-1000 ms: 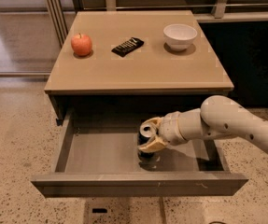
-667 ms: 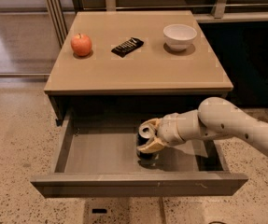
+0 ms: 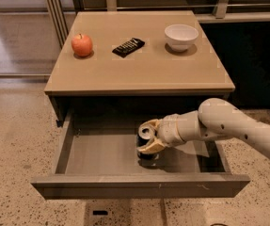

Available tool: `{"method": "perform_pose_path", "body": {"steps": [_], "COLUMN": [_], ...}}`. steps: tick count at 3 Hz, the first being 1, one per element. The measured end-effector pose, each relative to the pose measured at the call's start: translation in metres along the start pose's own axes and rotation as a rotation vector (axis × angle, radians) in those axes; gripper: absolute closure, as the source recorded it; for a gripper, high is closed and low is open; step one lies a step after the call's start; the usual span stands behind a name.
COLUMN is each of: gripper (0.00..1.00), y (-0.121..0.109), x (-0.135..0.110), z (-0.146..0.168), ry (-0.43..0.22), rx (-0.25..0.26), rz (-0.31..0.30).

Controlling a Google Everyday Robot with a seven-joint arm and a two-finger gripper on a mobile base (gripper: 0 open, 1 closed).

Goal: Place pepsi can into top drawer

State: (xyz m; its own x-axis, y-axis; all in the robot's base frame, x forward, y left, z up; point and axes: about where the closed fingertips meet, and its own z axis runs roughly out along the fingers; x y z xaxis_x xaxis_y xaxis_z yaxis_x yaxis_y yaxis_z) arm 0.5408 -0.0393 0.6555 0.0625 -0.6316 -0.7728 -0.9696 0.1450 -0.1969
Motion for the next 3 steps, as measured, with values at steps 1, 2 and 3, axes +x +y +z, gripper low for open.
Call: {"method": "perform_pose_path", "body": {"steps": [1, 2, 3], "gripper": [0.5, 0.19, 0.0], "y": [0.0, 0.0, 0.0], "x": [0.0, 0.0, 0.0], "z": [0.0, 0.0001, 0.0001], "ry": [0.0, 0.0, 0.0], "rx": [0.0, 0.0, 0.0], "rz": [0.0, 0.0, 0.0]}}
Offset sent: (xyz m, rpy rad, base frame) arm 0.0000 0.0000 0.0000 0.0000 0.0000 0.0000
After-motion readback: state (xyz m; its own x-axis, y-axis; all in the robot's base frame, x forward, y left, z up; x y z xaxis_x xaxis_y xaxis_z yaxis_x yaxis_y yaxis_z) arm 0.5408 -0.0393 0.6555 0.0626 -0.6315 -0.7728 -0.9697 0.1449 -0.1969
